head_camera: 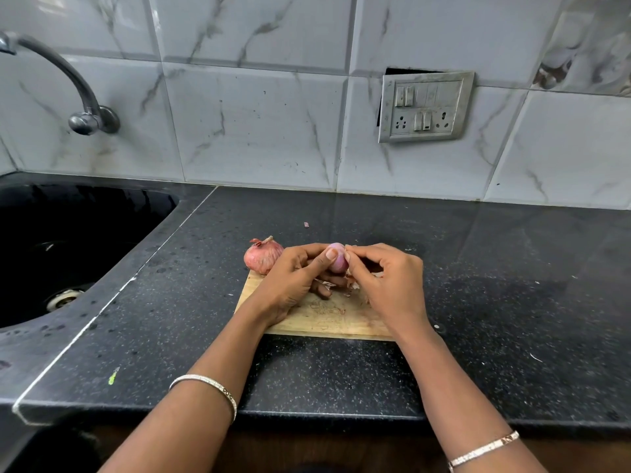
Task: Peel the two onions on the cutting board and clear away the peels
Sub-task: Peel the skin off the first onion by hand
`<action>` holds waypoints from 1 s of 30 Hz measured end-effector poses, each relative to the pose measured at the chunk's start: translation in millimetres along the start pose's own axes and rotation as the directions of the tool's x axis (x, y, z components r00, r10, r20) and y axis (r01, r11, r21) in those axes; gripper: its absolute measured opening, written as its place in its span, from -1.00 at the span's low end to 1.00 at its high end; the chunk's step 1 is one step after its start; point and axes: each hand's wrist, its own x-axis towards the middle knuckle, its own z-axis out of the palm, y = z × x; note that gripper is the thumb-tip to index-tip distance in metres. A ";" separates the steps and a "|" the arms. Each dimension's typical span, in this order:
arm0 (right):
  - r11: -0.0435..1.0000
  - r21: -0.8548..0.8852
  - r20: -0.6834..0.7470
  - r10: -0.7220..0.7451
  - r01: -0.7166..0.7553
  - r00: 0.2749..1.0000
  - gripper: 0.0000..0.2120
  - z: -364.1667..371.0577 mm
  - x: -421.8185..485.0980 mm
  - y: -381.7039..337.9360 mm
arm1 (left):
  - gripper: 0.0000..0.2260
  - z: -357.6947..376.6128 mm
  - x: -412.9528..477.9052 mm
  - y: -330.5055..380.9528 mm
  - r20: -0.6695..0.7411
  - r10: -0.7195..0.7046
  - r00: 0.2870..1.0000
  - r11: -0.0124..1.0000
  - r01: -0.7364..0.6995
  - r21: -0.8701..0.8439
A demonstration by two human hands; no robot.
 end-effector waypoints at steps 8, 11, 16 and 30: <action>0.929 -0.354 -0.054 -0.133 0.105 0.990 -0.85 11.0 -3.0 -1.7 | -0.73 0.4 -1.0 -1.5 0.004 0.024 1.000 0.992 -0.024 0.121; 0.928 -0.361 -0.069 -0.121 0.089 0.990 -0.73 12.3 -3.6 -3.7 | -0.73 1.6 -1.8 -0.7 0.004 0.022 1.000 0.993 -0.022 0.119; 0.979 -0.182 -0.043 0.085 -0.091 0.995 -0.95 8.3 -2.4 2.8 | -0.69 0.9 -1.0 -1.8 0.002 0.023 1.000 0.998 -0.023 0.065; 0.994 -0.054 -0.003 0.100 -0.100 0.995 -0.95 5.7 -2.6 -1.6 | -0.71 0.1 0.6 -4.0 -0.034 0.022 0.999 1.000 -0.021 0.012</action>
